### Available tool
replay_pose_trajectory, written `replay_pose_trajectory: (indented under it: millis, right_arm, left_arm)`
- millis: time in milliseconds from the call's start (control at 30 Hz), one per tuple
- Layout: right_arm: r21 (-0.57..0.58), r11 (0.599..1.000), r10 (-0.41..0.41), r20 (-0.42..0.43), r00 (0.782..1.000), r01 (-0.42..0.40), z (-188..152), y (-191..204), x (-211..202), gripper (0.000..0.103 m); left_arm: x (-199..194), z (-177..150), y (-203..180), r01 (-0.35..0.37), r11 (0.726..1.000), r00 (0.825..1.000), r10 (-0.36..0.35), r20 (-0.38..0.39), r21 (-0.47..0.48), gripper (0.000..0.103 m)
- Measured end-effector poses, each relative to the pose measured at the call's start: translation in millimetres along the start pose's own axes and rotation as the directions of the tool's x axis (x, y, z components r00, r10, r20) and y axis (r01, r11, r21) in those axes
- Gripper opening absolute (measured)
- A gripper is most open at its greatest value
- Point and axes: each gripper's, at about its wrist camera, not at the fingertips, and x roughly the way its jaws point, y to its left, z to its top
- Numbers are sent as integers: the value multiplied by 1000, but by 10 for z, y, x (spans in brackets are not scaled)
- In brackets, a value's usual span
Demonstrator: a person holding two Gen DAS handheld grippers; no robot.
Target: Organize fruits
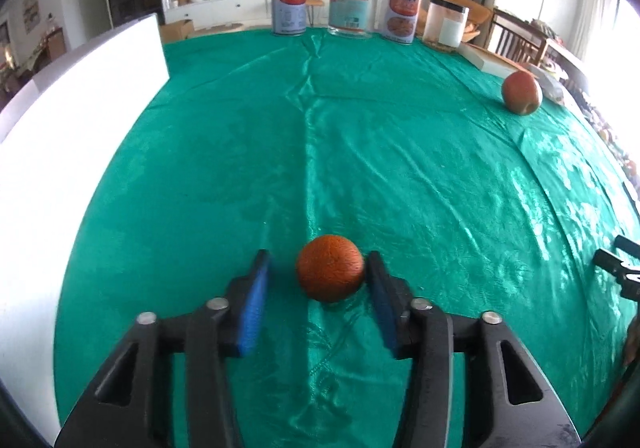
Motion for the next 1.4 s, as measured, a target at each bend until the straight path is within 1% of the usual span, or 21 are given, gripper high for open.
replay_pose_trajectory:
  millis: [33,133,167,233,333,433,500,533,633,700,733,800,900,1000,1100,1133,1200,1233,1300,1333,1400]
  right_arm:
    - [3,1000,0,-1,1000,0,-2,-3,-2,103]
    - [-19,1000,23,-19,1000,-23,34,-1,9,103]
    - [-36,998,52,-44,998,-54,111,-4,41,103]
    - [-24,995,92,-61,994,-94,369,-35,102,103]
    - [30,991,129,39,991,-131,856,-81,177,103]
    - [126,979,148,91,985,-159,1336,-112,492,103]
    - [240,948,183,133,974,-210,1548,-186,748,103]
    - [295,931,181,141,973,-216,1624,-216,868,103]
    - [432,860,223,165,961,-273,1762,-283,1201,103]
    - [465,839,187,241,952,-282,1832,-317,1228,102]
    - [475,826,206,246,947,-303,1862,-338,1274,100]
    - [458,792,315,260,913,-403,1927,-349,1357,68]
    - [370,847,337,180,924,-381,2021,-257,1274,68]
    - [294,881,361,85,929,-370,2032,-225,1086,68]
    - [173,898,409,12,913,-405,2018,-177,723,68]
    - [114,903,419,-31,907,-413,2029,-125,570,68]
    - [-8,895,440,-158,884,-447,1978,18,326,68]
    - [-80,887,425,-243,872,-455,1921,133,215,68]
    - [-259,868,300,-409,862,-425,1732,427,43,68]
    - [-352,843,207,-487,849,-407,1591,592,7,68]
    - [-484,780,43,-592,805,-397,1282,835,23,68]
  left_arm:
    - [33,-9,5,-23,1000,1000,23,-3,2,73]
    - [63,2,54,-40,999,999,40,-17,-24,85]
    - [86,4,57,-43,999,999,42,-24,-22,92]
    - [117,14,28,-50,999,998,49,-34,-13,98]
    - [128,27,41,-56,998,998,55,-37,-21,100]
    - [120,27,41,-56,998,998,55,-37,-22,100]
    - [119,28,43,-56,998,998,55,-37,-22,100]
    - [122,26,41,-56,998,998,55,-37,-22,100]
    - [123,26,39,-56,998,998,56,-37,-22,100]
    - [121,21,45,-56,998,998,55,-38,-23,100]
    - [120,21,47,-55,998,998,55,-38,-23,100]
    - [119,22,55,-53,998,998,52,-38,-24,100]
    - [123,21,58,-53,998,998,52,-38,-24,100]
    - [124,20,58,-53,998,998,52,-38,-24,100]
    - [125,21,58,-53,998,998,52,-38,-24,100]
    - [124,21,59,-53,998,998,52,-38,-24,100]
    - [125,22,58,-53,998,998,52,-38,-25,100]
    - [125,22,59,-53,998,998,52,-38,-25,100]
    - [124,21,58,-53,998,998,52,-37,-25,100]
    - [125,21,58,-53,998,998,52,-38,-25,100]
    - [123,21,59,-53,998,998,52,-38,-25,100]
